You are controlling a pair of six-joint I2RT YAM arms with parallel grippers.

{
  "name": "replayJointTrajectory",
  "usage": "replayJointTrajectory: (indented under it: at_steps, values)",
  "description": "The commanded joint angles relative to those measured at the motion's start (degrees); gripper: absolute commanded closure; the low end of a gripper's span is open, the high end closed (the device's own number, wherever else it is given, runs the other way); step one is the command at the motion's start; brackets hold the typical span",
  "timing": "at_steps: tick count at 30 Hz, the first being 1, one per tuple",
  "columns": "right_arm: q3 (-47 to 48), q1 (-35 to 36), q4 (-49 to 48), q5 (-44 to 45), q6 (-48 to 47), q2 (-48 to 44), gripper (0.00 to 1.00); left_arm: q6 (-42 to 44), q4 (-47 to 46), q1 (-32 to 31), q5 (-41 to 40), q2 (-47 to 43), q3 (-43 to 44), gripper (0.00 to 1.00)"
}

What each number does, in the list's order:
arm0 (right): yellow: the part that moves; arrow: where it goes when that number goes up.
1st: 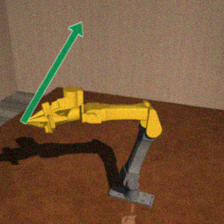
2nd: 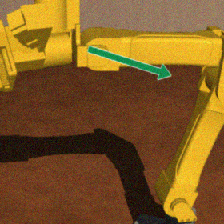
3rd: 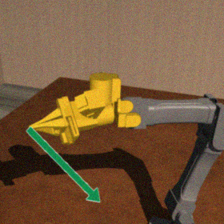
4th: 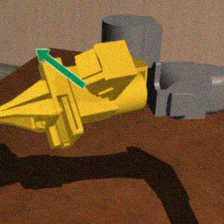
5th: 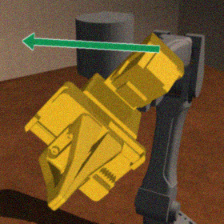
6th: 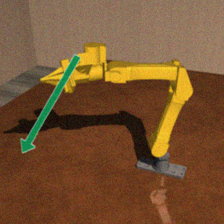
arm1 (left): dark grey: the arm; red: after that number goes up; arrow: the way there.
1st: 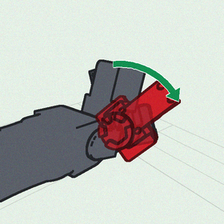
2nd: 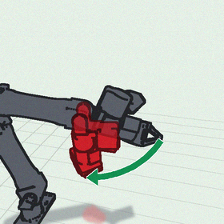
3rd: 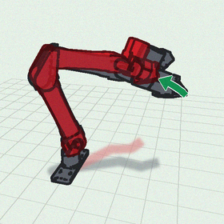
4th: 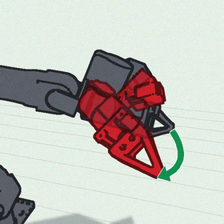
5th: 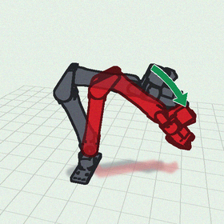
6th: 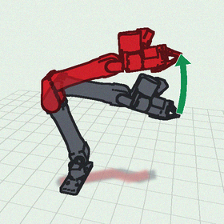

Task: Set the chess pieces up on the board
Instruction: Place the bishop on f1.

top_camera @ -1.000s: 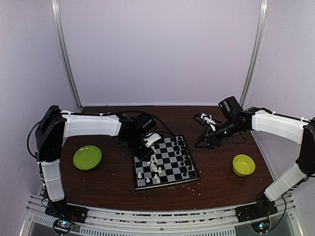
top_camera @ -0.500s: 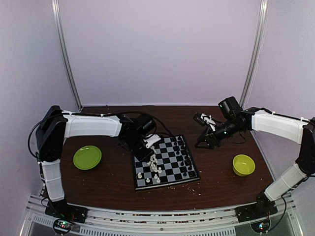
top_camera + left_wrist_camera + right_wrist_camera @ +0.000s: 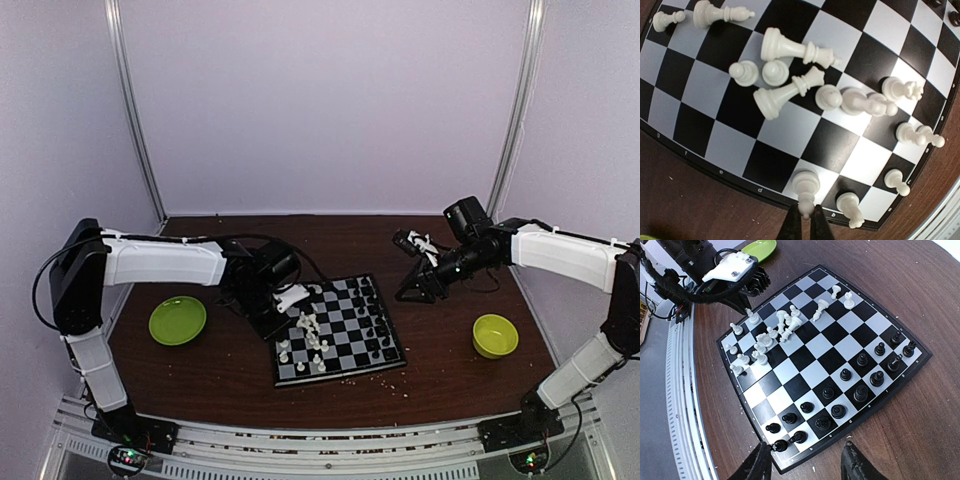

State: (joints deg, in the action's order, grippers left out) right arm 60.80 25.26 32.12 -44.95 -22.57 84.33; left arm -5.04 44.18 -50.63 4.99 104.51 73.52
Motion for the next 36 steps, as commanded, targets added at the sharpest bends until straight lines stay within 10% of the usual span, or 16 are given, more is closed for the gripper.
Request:
replayJointTrajectory:
  at_steps: [1, 36]
  values:
    - [0.3, -0.4, 0.2, -0.5, 0.1, 0.3, 0.53, 0.2, 0.3, -0.3, -0.3, -2.2, -1.9, 0.99]
    - [0.3, -0.4, 0.2, -0.5, 0.1, 0.0, 0.52, -0.9, -0.5, -1.3, -2.2, -0.6, -0.5, 0.92]
